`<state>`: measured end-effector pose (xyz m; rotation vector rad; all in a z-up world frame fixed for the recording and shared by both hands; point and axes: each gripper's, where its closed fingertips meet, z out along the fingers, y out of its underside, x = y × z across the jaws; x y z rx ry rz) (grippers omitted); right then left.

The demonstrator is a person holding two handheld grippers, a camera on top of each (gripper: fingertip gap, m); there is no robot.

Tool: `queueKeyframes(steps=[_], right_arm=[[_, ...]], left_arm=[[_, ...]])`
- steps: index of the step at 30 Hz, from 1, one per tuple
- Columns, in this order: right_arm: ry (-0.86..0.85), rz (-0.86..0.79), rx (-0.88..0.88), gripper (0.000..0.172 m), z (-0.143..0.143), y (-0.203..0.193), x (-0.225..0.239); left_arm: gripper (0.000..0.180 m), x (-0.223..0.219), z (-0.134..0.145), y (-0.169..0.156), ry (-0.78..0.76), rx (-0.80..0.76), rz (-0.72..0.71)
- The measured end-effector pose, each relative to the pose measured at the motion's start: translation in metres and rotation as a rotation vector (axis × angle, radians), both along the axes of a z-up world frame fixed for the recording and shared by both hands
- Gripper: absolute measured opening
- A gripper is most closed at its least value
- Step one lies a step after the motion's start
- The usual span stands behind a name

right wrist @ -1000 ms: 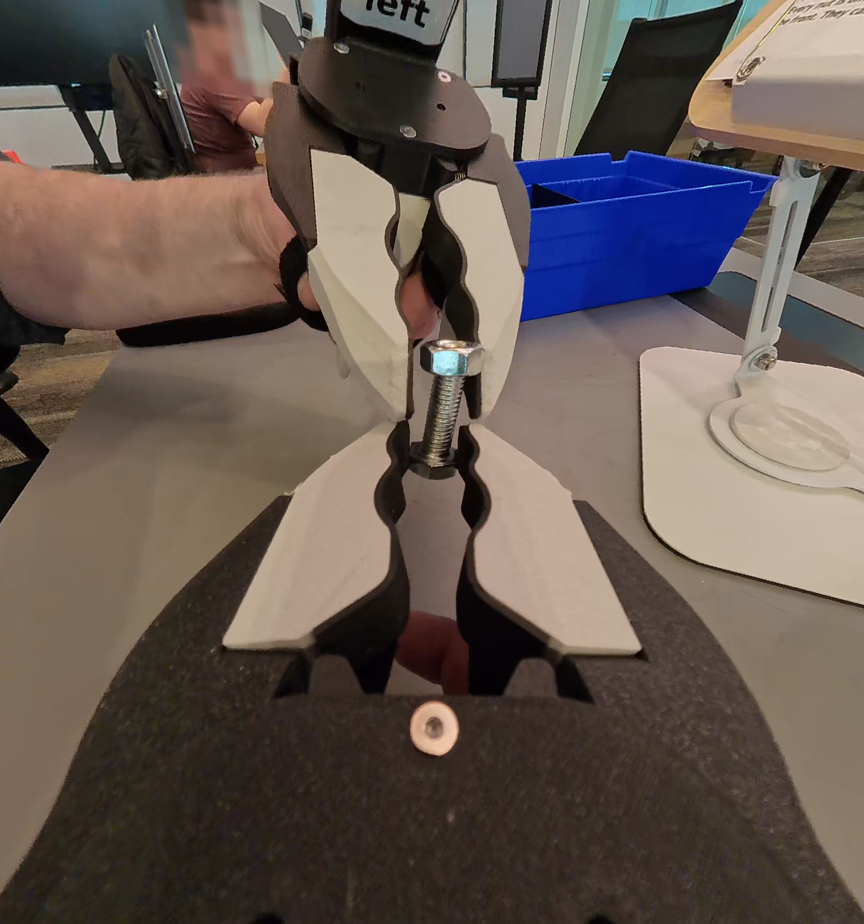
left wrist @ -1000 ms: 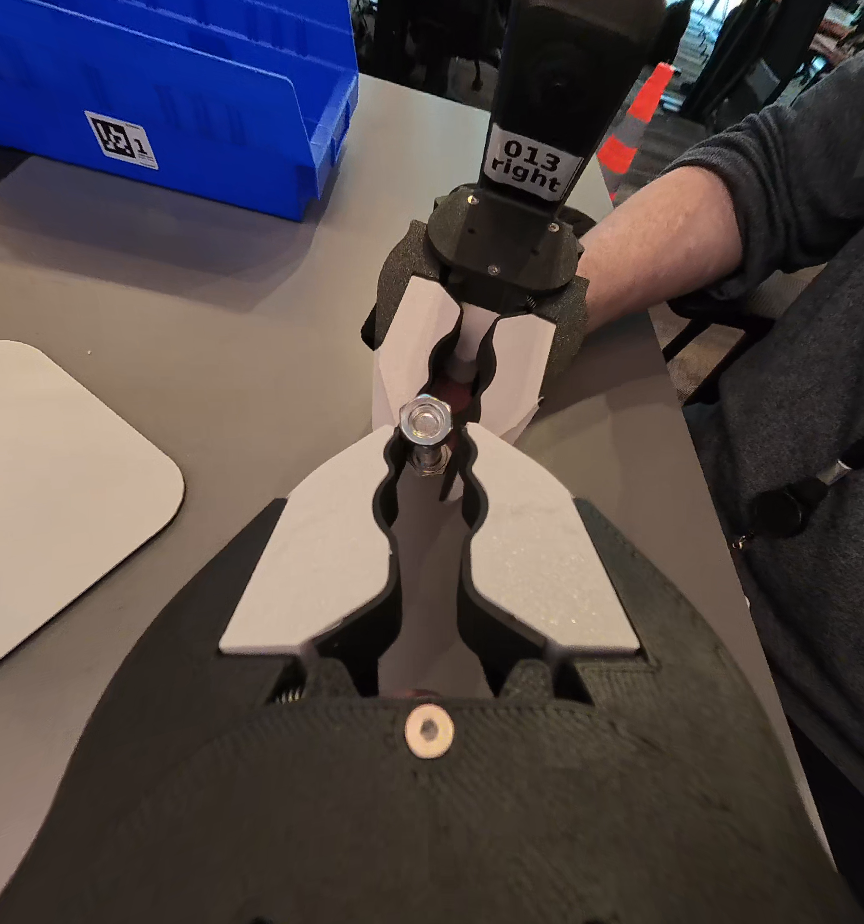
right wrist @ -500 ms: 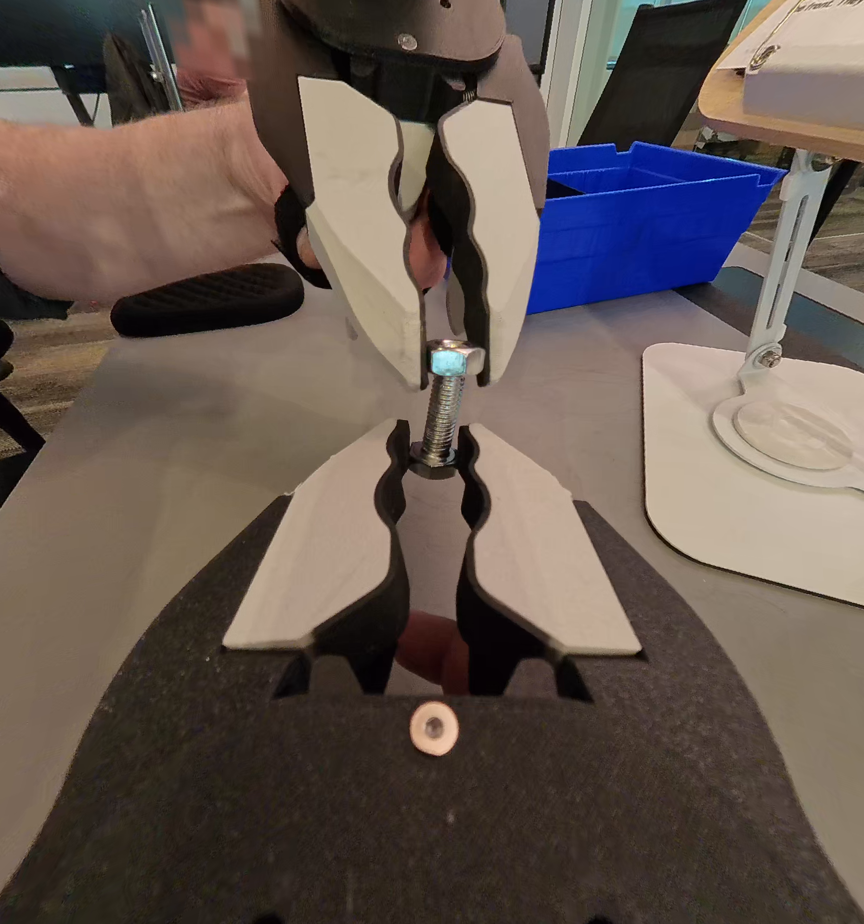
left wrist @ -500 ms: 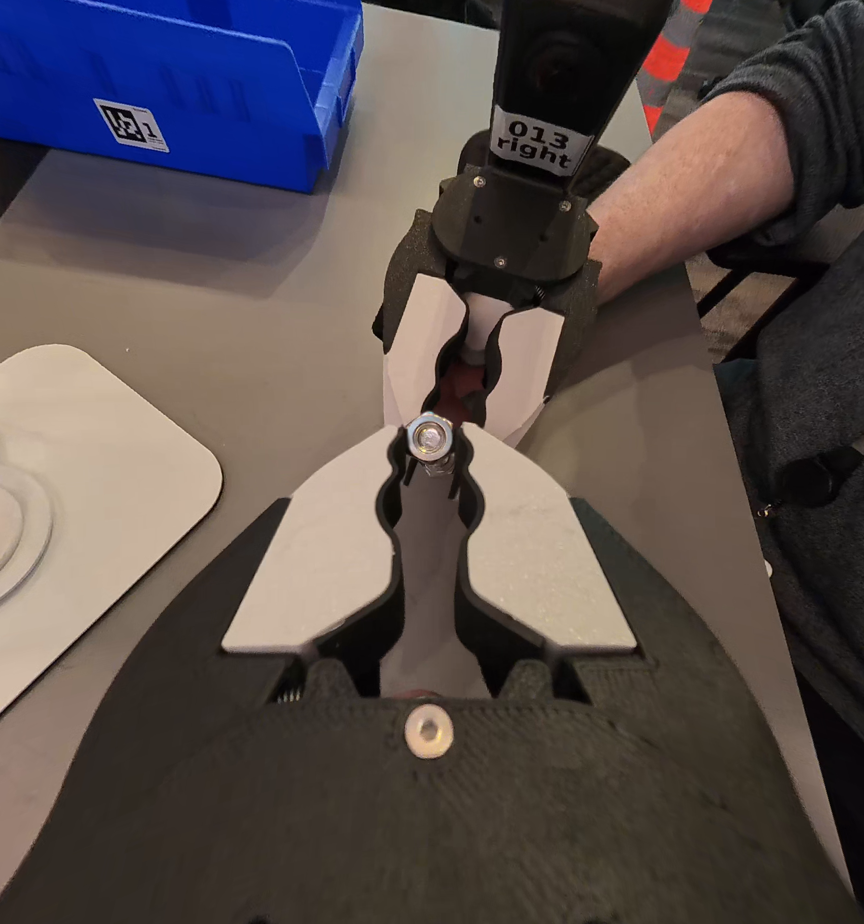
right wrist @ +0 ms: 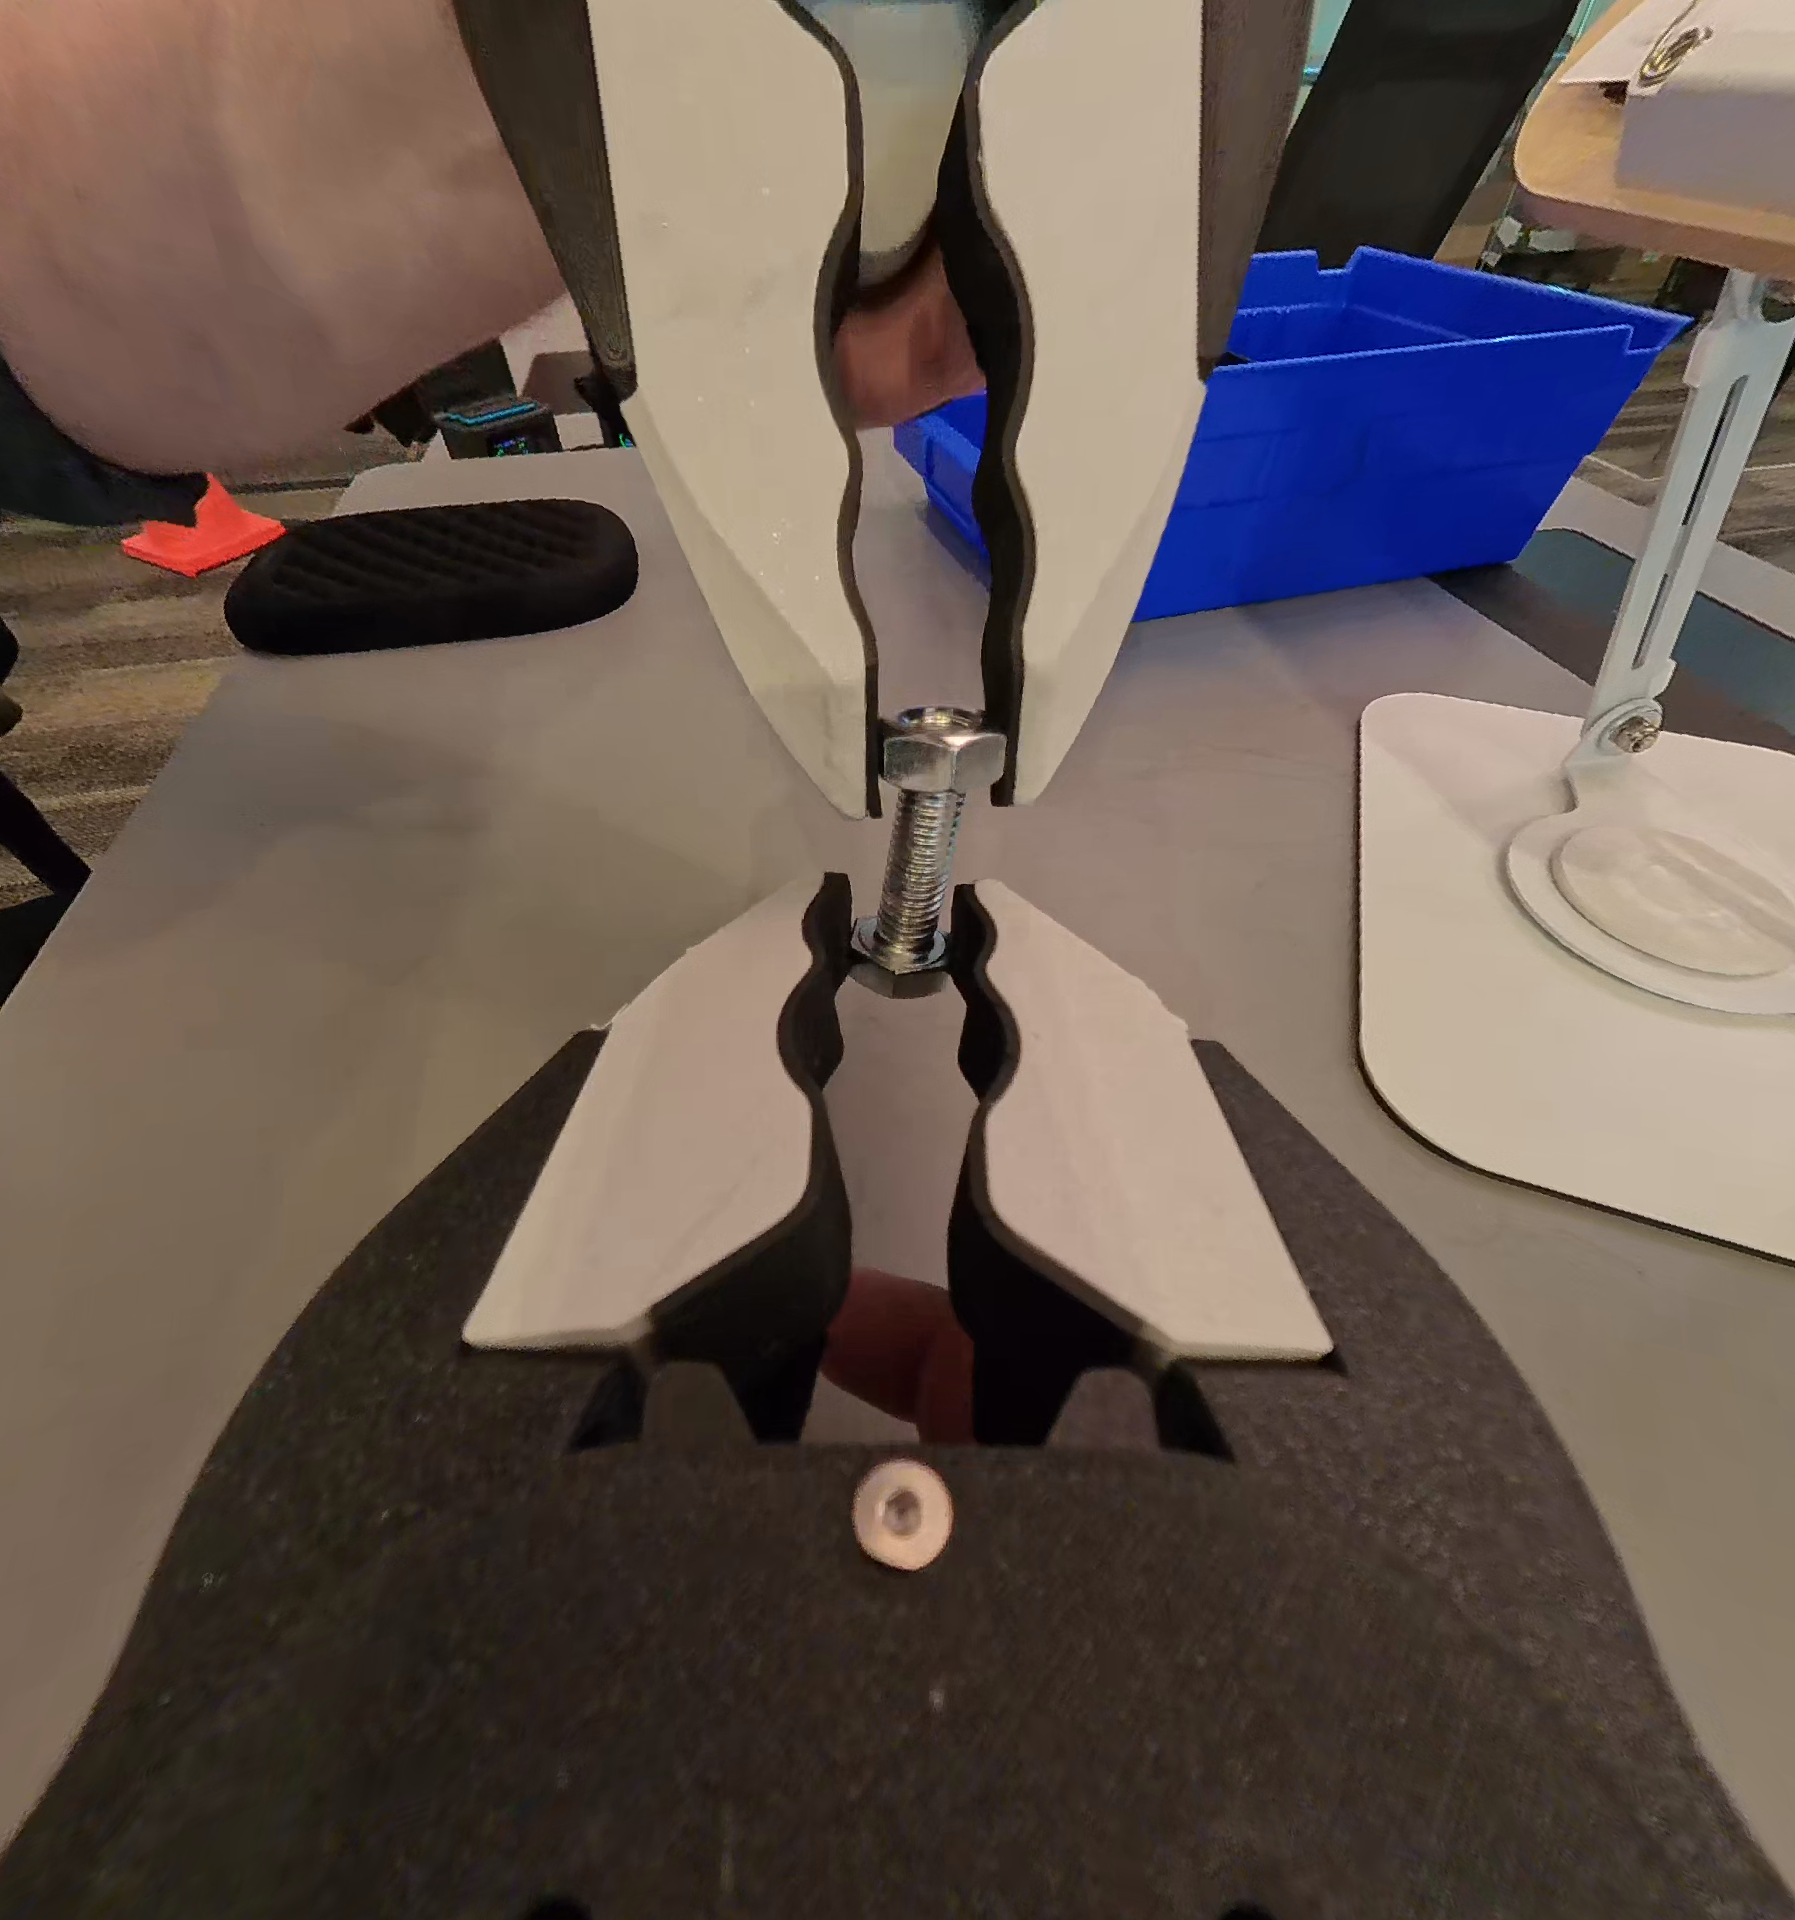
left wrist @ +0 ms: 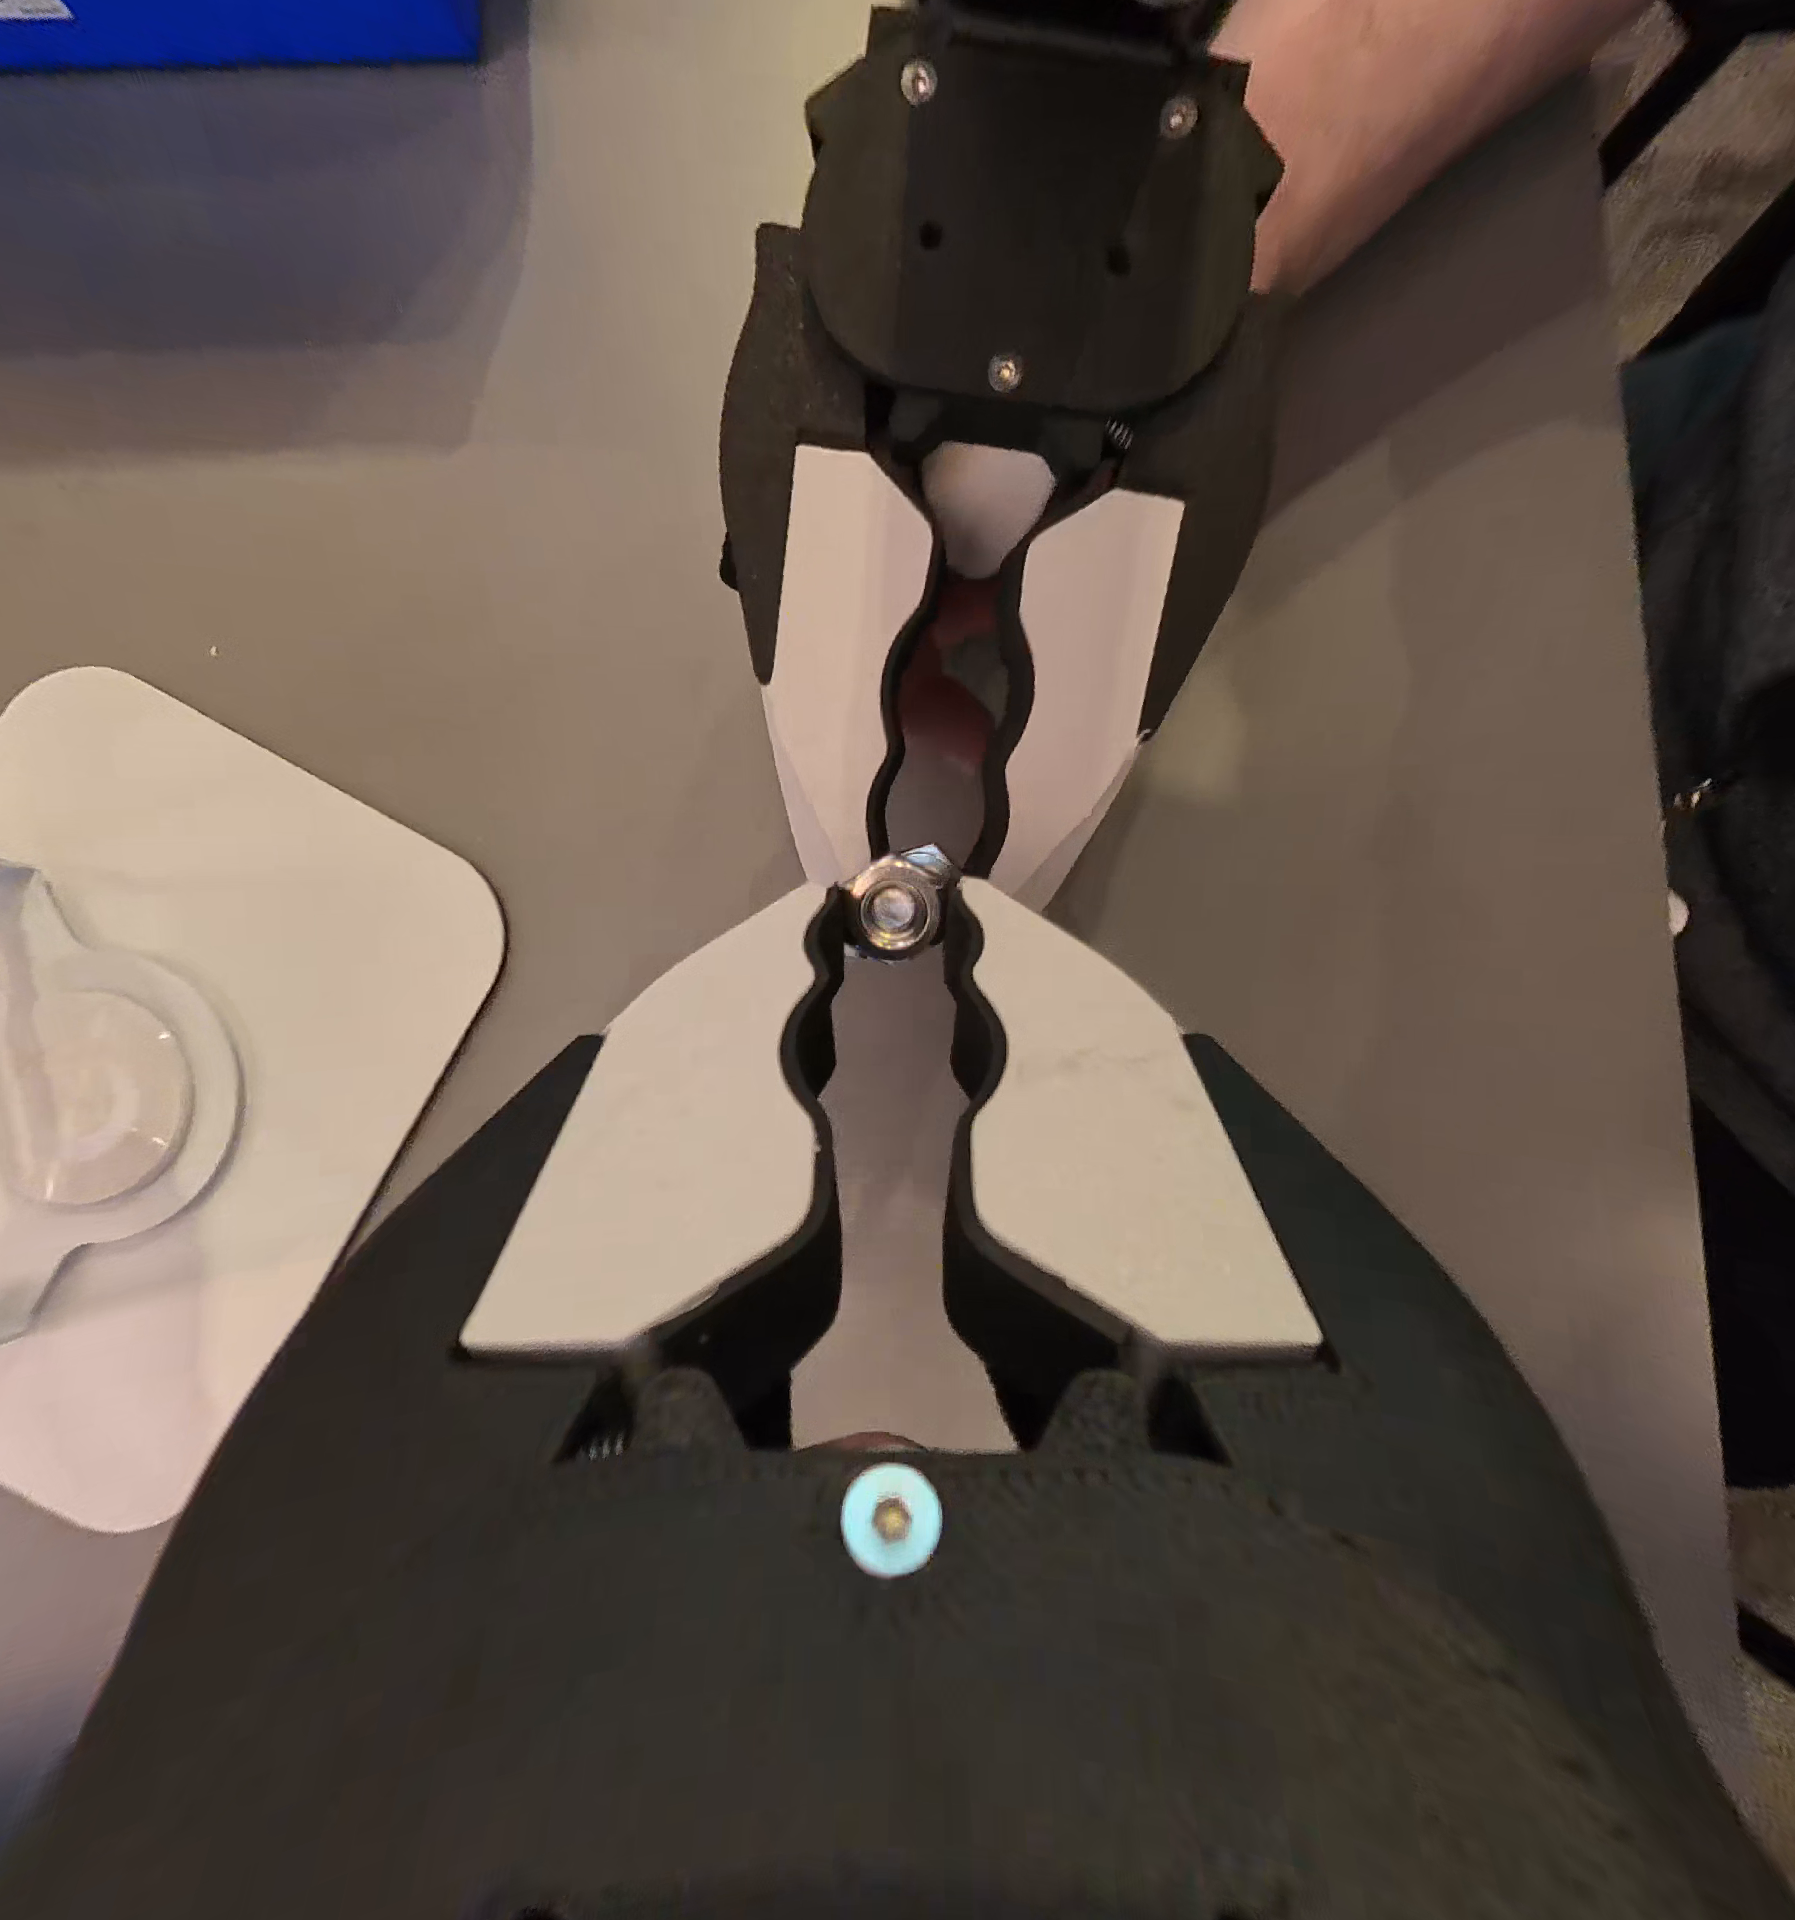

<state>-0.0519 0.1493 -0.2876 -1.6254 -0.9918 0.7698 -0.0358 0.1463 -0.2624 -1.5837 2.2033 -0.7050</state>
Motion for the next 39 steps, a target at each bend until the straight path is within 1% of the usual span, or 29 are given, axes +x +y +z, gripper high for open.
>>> queueKeyframes(steps=[8, 11, 14, 19, 30, 32, 34, 39], right_arm=[[-0.027, 0.008, 0.0, 0.019, -0.0035, -0.0013, -0.0016], [-0.03, 0.012, 0.002, 0.019, -0.0037, -0.002, -0.002], [-0.023, 0.014, 0.003, 0.019, -0.0027, -0.0023, -0.0016], [-0.009, 0.016, -0.002, 0.019, -0.0011, -0.0022, -0.0008], [-0.028, 0.02, 0.005, 0.019, -0.0029, -0.0032, -0.0026], [-0.022, 0.02, 0.005, 0.019, -0.0022, -0.0032, -0.0021], [-0.017, 0.018, 0.002, 0.019, -0.0016, -0.0027, -0.0017], [-0.015, 0.016, 0.006, 0.019, -0.0011, -0.0028, -0.0015]], left_arm=[[0.017, -0.0051, -0.0038, -0.0005, 0.126, 0.046, -0.049], [0.017, -0.0058, -0.004, -0.0013, 0.146, 0.042, -0.068], [0.017, -0.0048, -0.0035, -0.0019, 0.126, 0.03, -0.093], [0.017, -0.0042, -0.0038, -0.0018, 0.091, -0.002, -0.09], [0.018, -0.0064, -0.0083, -0.0031, 0.124, 0.037, -0.11], [0.02, -0.0062, -0.0085, -0.0036, 0.132, 0.042, -0.11], [0.023, -0.0058, -0.0083, -0.004, 0.127, 0.041, -0.11], [0.024, -0.0054, -0.0087, -0.0045, 0.107, 0.027, -0.098]])
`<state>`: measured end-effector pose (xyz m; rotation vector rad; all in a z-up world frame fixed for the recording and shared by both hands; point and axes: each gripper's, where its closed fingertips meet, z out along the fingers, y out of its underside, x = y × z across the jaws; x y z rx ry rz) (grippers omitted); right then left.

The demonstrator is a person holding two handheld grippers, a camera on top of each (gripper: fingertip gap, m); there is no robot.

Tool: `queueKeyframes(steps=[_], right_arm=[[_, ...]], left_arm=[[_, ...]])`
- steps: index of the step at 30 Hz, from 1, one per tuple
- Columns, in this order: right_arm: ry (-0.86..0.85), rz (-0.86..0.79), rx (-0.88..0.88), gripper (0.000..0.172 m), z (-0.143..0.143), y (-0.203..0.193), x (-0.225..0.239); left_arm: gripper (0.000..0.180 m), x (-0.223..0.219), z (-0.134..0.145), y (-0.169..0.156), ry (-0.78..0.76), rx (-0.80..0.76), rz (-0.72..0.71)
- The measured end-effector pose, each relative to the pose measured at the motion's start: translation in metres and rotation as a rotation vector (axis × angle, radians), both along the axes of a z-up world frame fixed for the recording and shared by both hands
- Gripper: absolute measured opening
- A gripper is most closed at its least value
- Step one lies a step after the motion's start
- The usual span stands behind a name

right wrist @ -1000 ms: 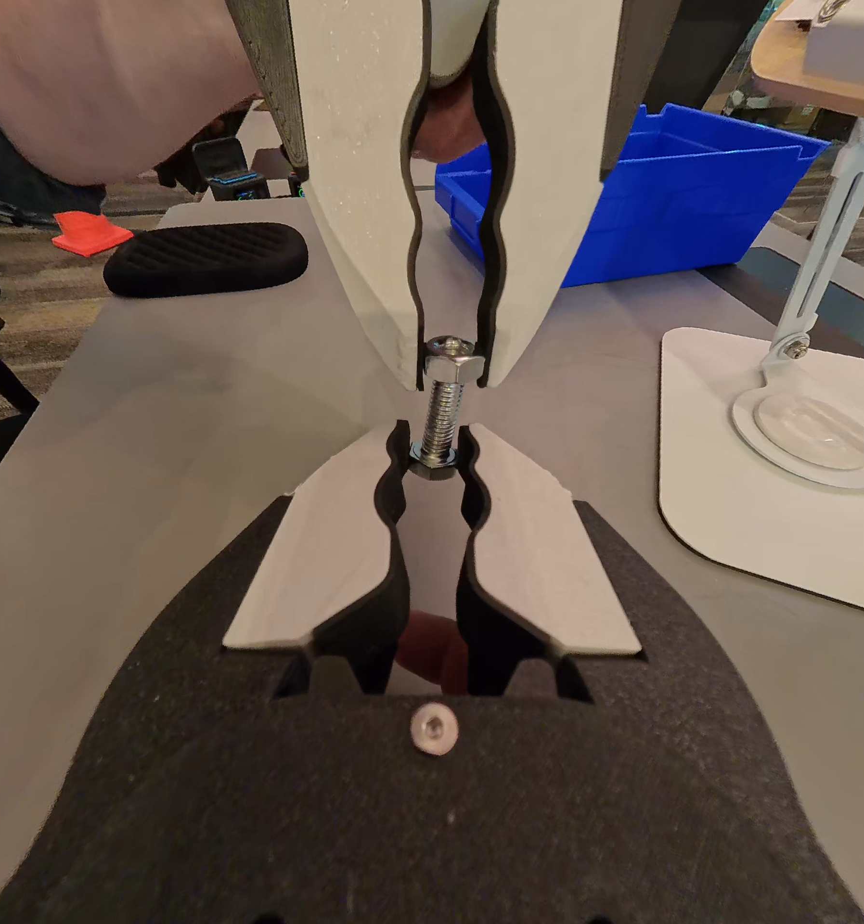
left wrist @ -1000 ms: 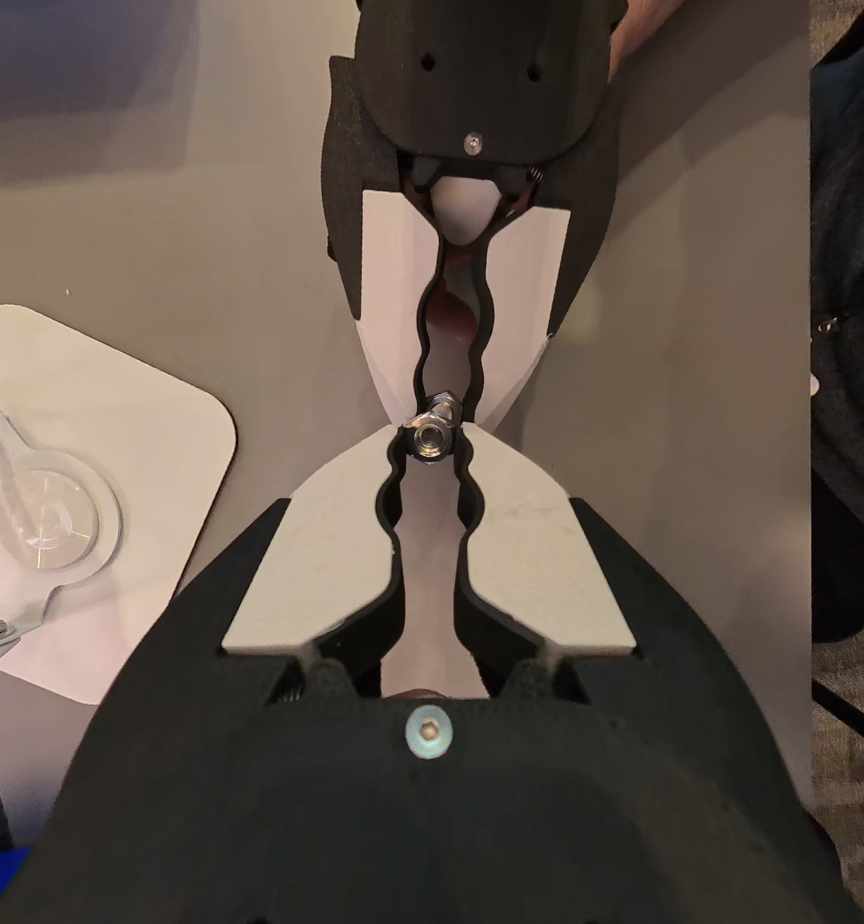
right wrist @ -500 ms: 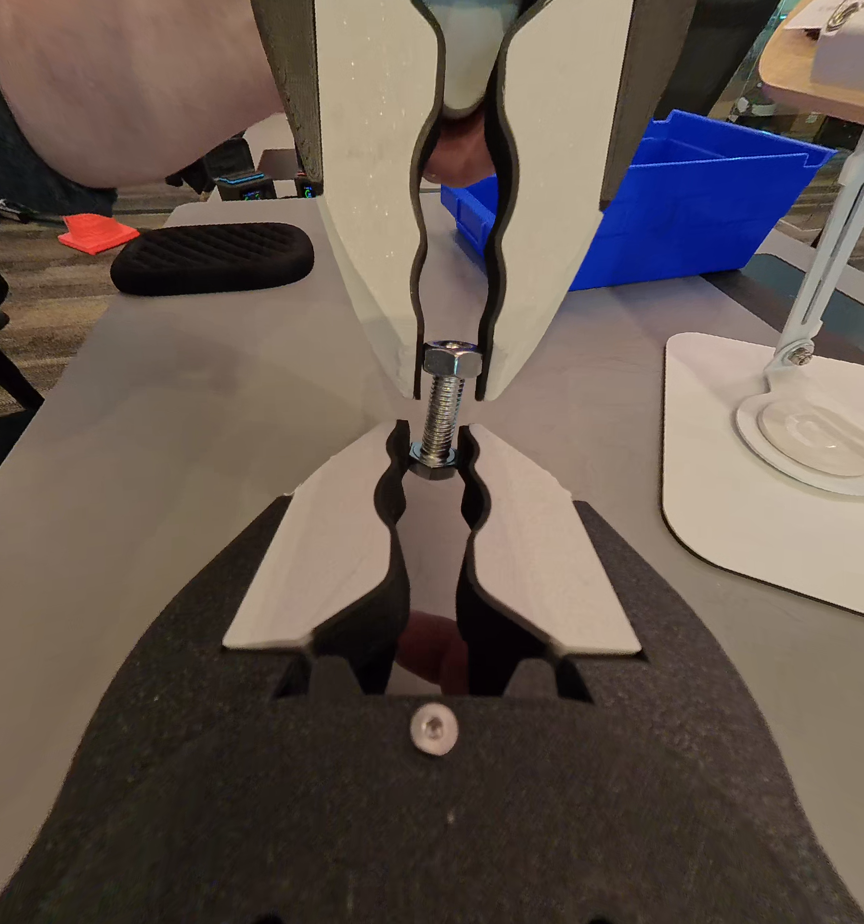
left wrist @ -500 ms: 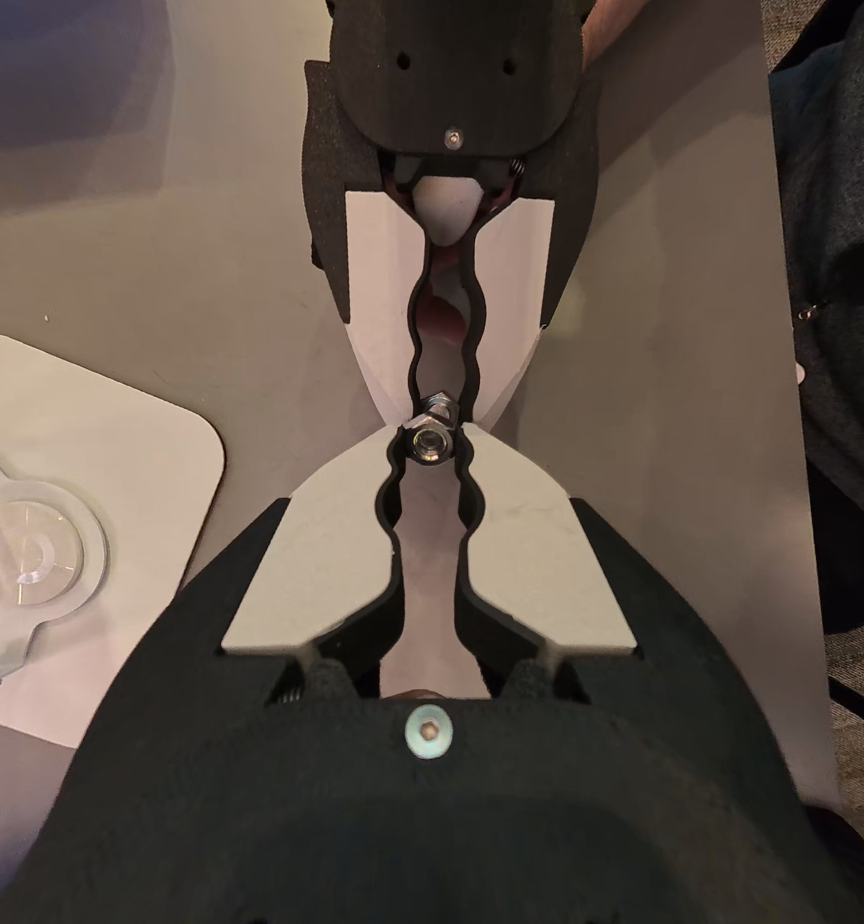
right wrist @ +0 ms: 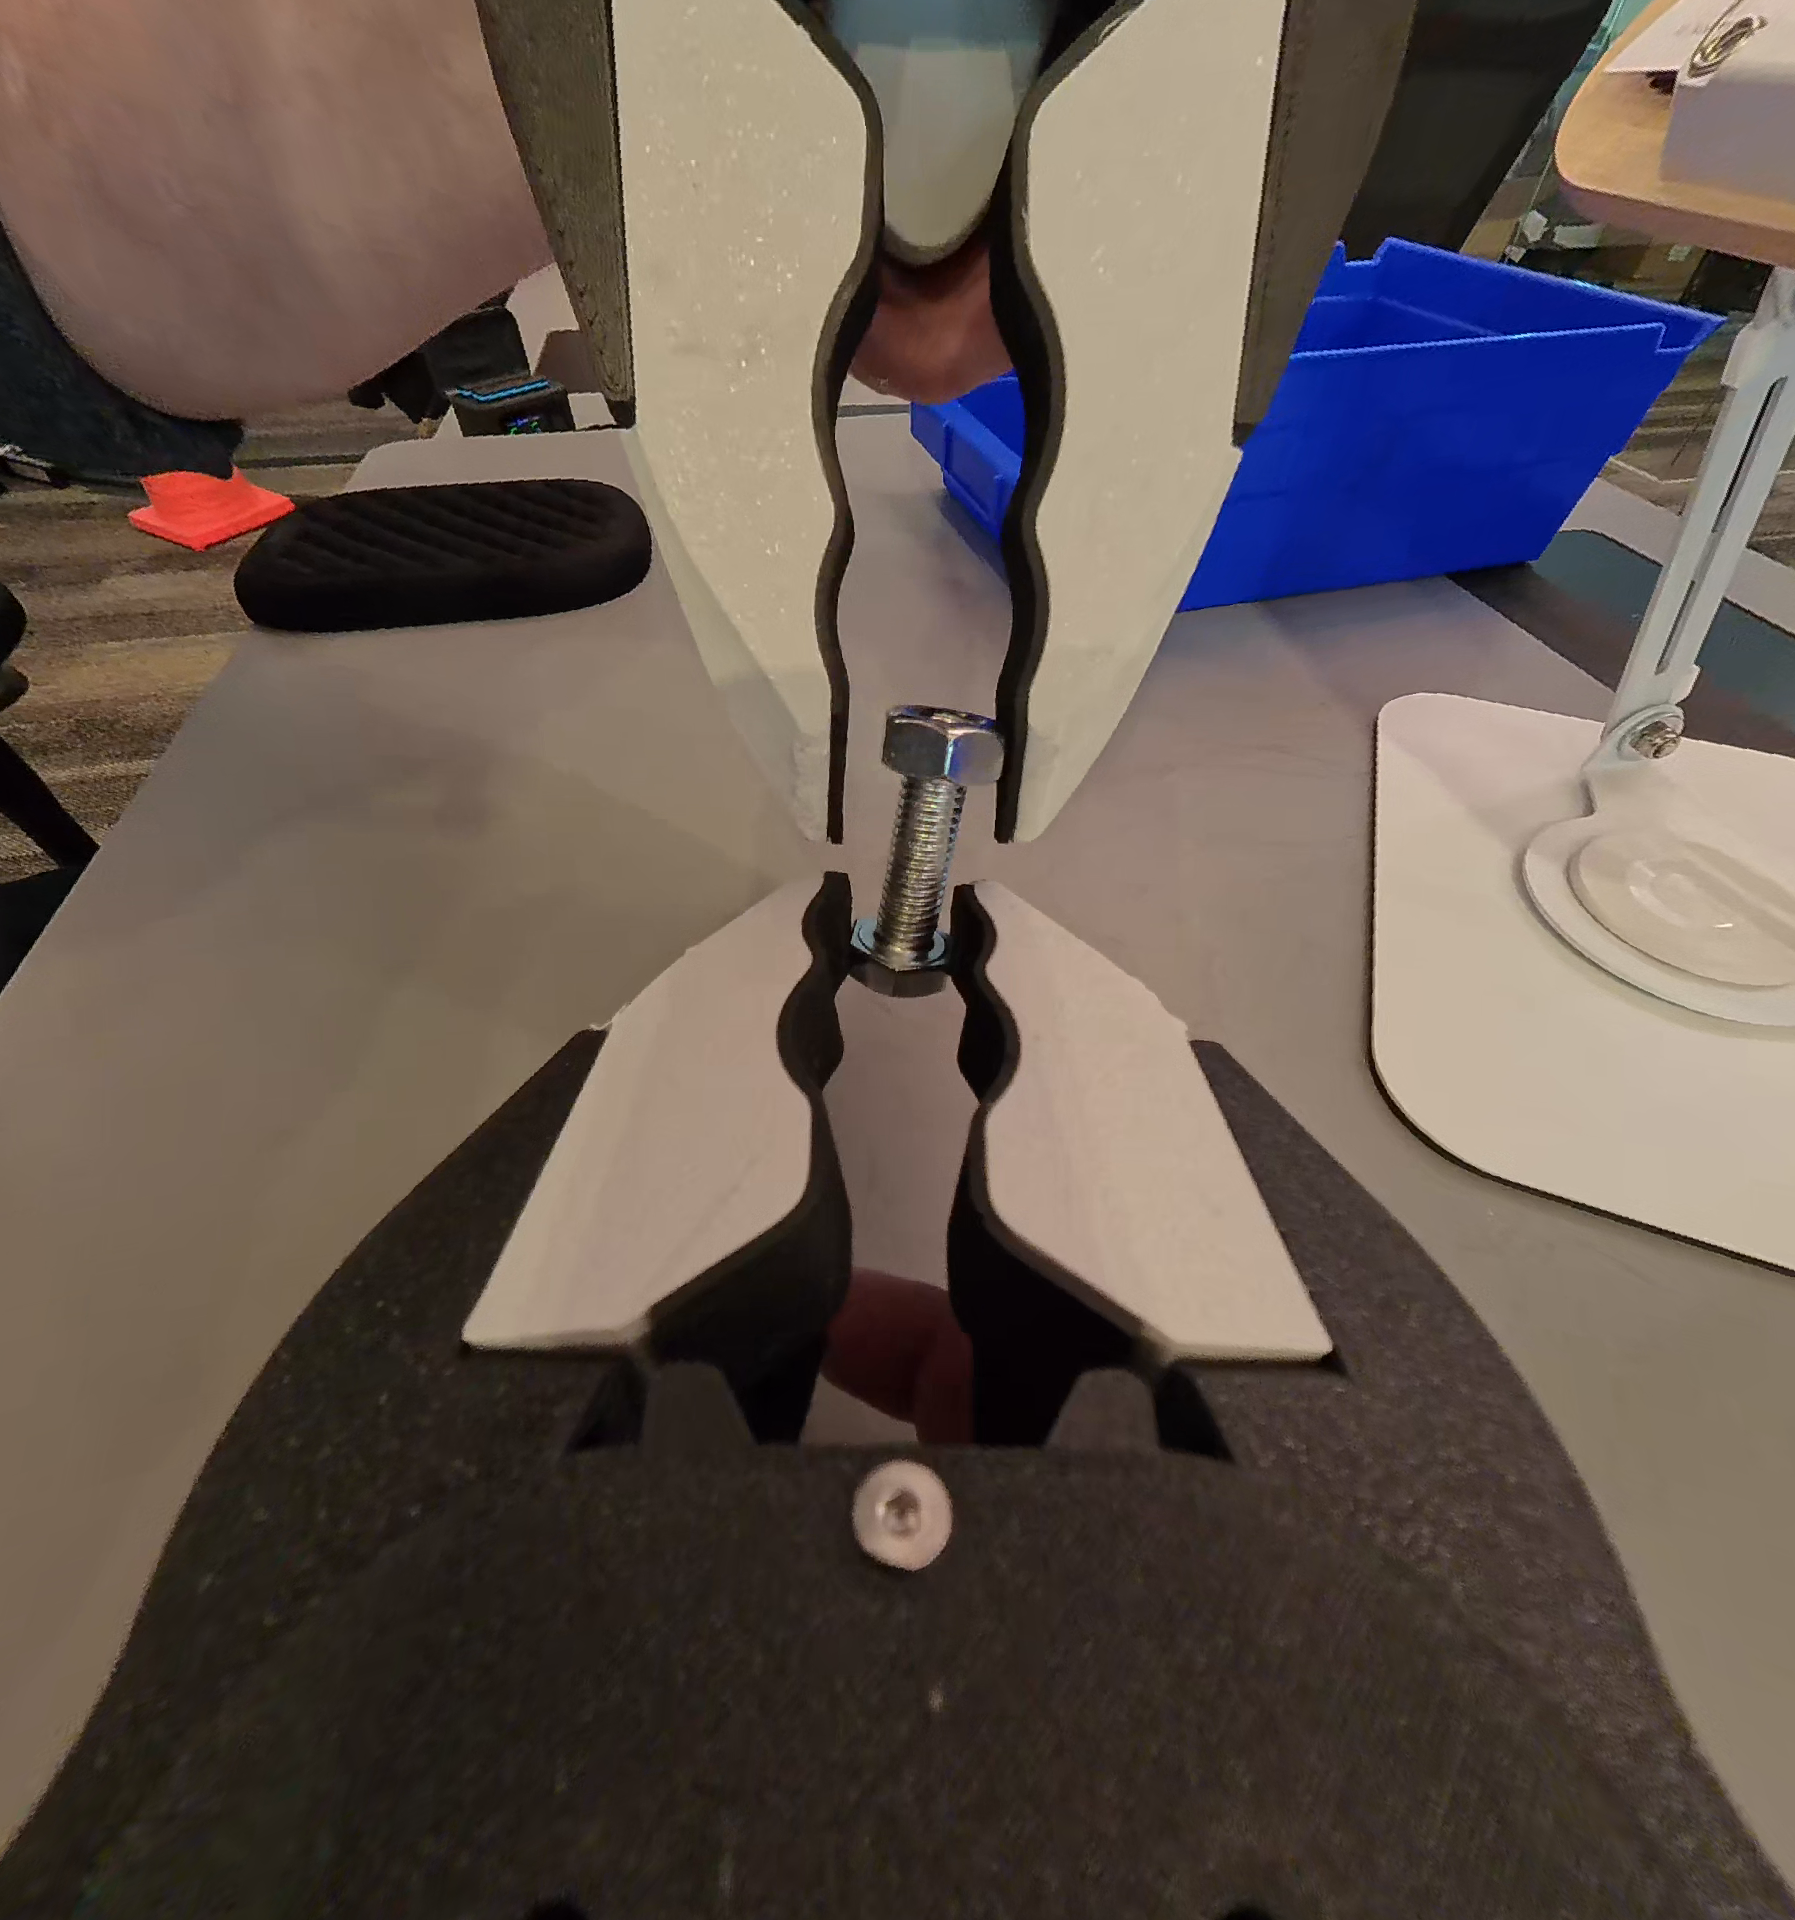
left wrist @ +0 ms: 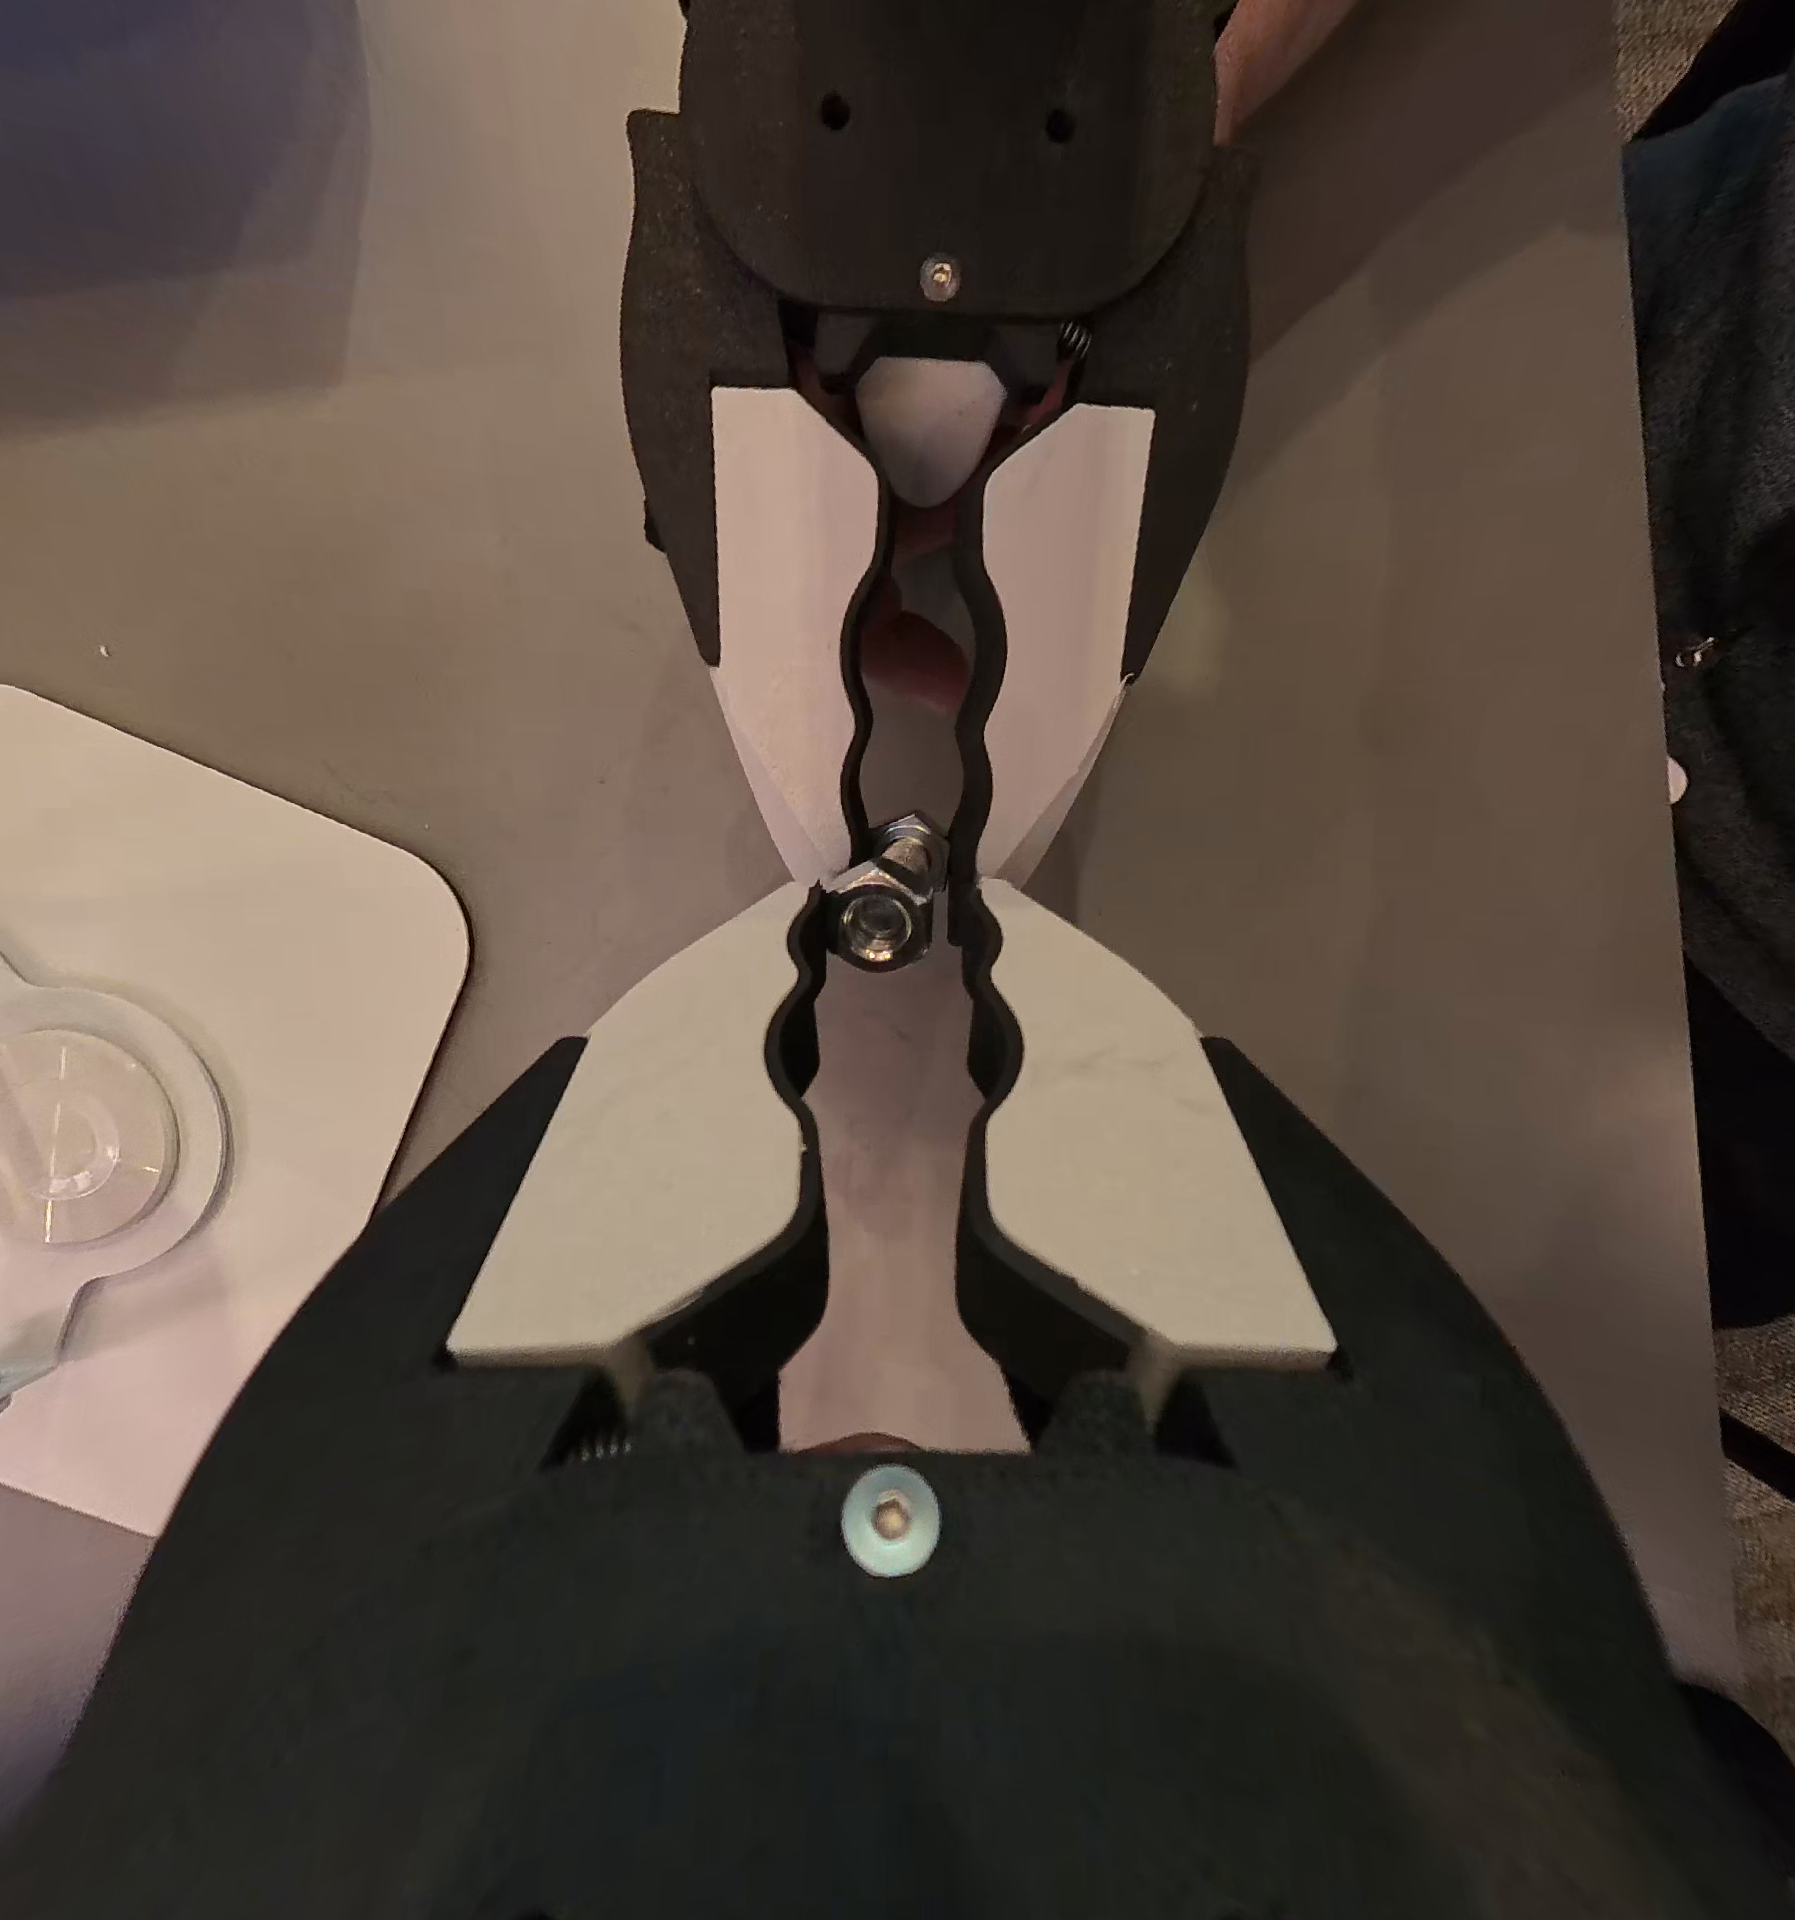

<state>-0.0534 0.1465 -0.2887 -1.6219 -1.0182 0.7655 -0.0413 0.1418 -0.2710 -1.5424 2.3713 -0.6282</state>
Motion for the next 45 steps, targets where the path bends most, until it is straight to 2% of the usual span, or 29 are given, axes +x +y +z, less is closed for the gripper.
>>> queueKeyframes(steps=[9, 15, 19, 21, 26, 33, 45], right_arm=[[0.029, -0.014, 0.008, 0.019, 0.004, 0.002, 0.003], [0.064, -0.046, 0.024, 0.019, 0.01, 0.006, 0.009], [0.087, -0.07, 0.034, 0.019, 0.014, 0.009, 0.011], [0.101, -0.076, 0.035, 0.019, 0.016, 0.009, 0.01], [0.107, -0.083, 0.038, 0.019, 0.016, 0.008, 0.008], [0.128, -0.099, 0.033, 0.019, 0.018, 0.01, 0.01], [0.102, -0.159, 0.052, 0.019, 0.016, 0.014, 0.011]], left_arm=[[0.037, 0.0, 0.01, 0.009, -0.135, -0.044, 0.108], [0.041, 0.0, 0.012, 0.009, -0.286, -0.167, 0.257], [0.035, 0.006, 0.015, 0.007, -0.43, -0.324, 0.38], [0.031, 0.01, 0.014, 0.011, -0.494, -0.335, 0.439], [0.026, 0.016, 0.016, 0.006, -0.57, -0.422, 0.465], [0.018, 0.021, 0.016, 0.007, -0.619, -0.445, 0.484], [0.014, 0.025, 0.017, 0.01, -0.679, -0.393, 0.509]])
